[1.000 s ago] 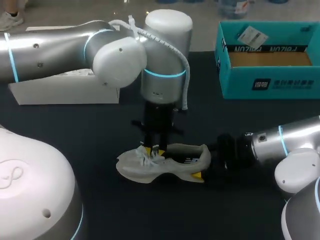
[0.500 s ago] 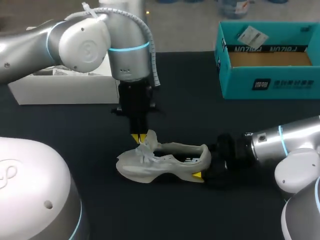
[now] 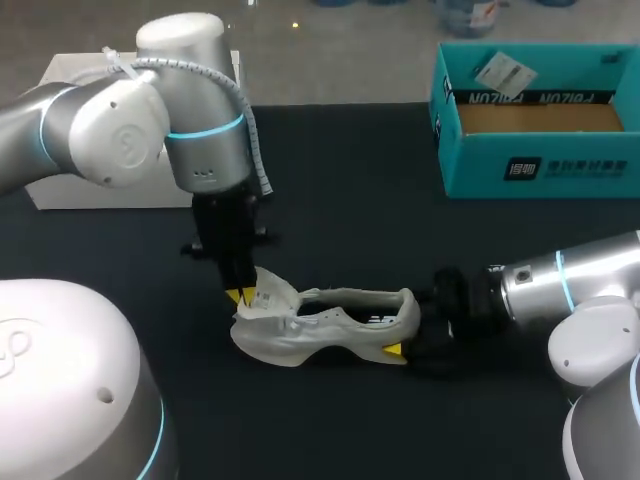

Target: Take the shoe out of the shoebox, open the shoe tongue, remove and reinsert the insole, then place the shoe into the shoebox

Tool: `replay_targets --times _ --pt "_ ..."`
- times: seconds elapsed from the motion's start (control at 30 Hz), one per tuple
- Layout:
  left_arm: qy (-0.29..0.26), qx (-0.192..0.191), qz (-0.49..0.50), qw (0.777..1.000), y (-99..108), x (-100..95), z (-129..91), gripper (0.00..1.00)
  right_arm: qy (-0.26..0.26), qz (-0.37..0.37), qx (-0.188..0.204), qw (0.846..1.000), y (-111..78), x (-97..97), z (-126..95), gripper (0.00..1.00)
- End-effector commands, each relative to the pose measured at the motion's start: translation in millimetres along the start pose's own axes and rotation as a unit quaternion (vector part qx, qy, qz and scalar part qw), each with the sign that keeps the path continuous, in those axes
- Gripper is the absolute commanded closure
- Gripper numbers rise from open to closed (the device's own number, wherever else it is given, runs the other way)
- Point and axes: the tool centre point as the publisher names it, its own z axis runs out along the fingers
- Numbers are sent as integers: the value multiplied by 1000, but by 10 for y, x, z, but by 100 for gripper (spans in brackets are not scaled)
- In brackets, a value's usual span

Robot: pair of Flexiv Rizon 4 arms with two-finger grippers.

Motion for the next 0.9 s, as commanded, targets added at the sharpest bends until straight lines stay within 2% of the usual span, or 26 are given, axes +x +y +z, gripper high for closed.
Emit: replay_targets --times 0.03,0.17,0.2,0.23,0.27,0.3,0.33,0.37,0.6,0.9 --pt "-2 -7 -4 1000 -91 -16 232 100 -1 1 5 1000 -6 1 18 100" --pt "-6 -8 -7 1000 -112 -8 315 100 -1 1 5 1000 -6 1 18 100" --pt "-9 -7 -6 1000 -114 -2 334 92 -1 1 5 1000 -6 1 18 100" --pt "-12 -6 -7 1000 -119 4 351 80 -1 1 5 1000 -6 1 18 100" --pt "-14 -8 -7 1000 -121 8 357 73 -1 1 5 1000 -6 1 18 100" --pt "-14 -9 -6 1000 -118 17 359 61 -1 1 5 1000 -6 1 18 100" --pt "-15 -9 -6 1000 -108 31 347 19 -1 1 5 1000 -6 1 18 100" --pt "-12 -6 -2 1000 -95 46 321 0 -1 1 5 1000 -6 1 18 100" --pt "0 6 33 999 -16 136 82 0 -1 1 5 1000 -6 1 18 100" --pt "16 26 111 993 82 285 -441 0 -1 1 5 1000 -6 1 18 100"
